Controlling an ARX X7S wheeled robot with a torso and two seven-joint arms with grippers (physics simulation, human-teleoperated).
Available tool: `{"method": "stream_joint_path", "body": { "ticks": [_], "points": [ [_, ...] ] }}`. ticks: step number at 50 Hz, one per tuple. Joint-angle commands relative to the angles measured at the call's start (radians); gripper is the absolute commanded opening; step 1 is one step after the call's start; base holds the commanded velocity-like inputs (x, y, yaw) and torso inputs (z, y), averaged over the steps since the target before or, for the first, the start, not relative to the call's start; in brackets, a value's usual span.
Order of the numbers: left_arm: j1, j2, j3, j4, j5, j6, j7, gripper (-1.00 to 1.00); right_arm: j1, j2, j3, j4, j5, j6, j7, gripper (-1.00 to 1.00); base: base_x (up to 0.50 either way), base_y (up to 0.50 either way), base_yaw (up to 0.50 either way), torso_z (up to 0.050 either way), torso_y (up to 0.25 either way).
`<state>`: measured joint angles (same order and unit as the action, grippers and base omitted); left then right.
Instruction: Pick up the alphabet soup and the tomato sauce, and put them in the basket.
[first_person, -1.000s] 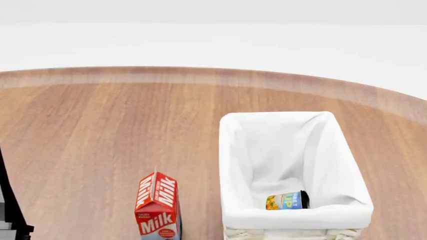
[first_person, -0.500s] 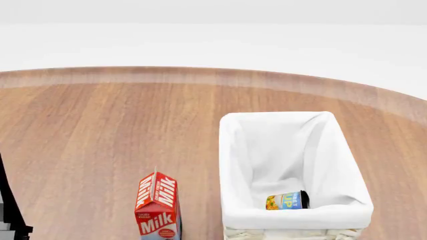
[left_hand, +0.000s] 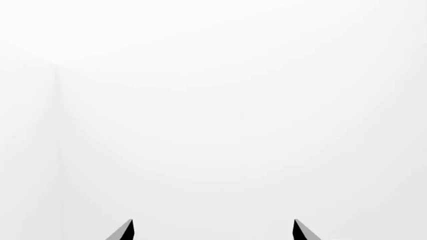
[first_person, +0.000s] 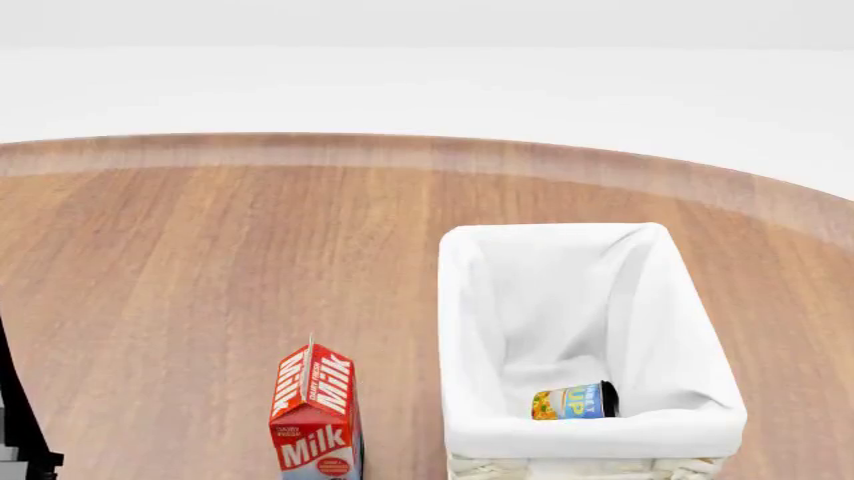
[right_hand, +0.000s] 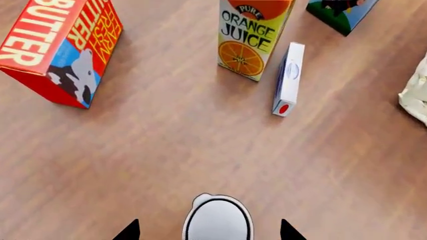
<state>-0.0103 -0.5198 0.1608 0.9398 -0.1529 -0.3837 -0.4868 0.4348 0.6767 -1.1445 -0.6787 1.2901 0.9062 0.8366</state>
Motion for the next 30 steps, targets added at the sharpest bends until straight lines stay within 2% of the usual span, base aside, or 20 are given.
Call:
{"method": "stream_joint_path", "body": {
  "ticks": [1, 30],
  "points": [
    [0.004, -0.002, 0.001, -0.003, -0.001, 0.007, -0.002, 1.0, -0.028, 0.0, -0.016, 0.037, -0.056, -0.03, -0.044, 1.0, 0.0, 0.0, 0.0, 0.0, 0.0],
    [0.002, -0.007, 0.003, -0.002, -0.004, 0.007, -0.009, 1.0, -0.066, -0.003, -0.04, 0.133, -0.139, -0.094, -0.137, 1.0, 0.0, 0.0, 0.0, 0.0, 0.0]
  ]
}}
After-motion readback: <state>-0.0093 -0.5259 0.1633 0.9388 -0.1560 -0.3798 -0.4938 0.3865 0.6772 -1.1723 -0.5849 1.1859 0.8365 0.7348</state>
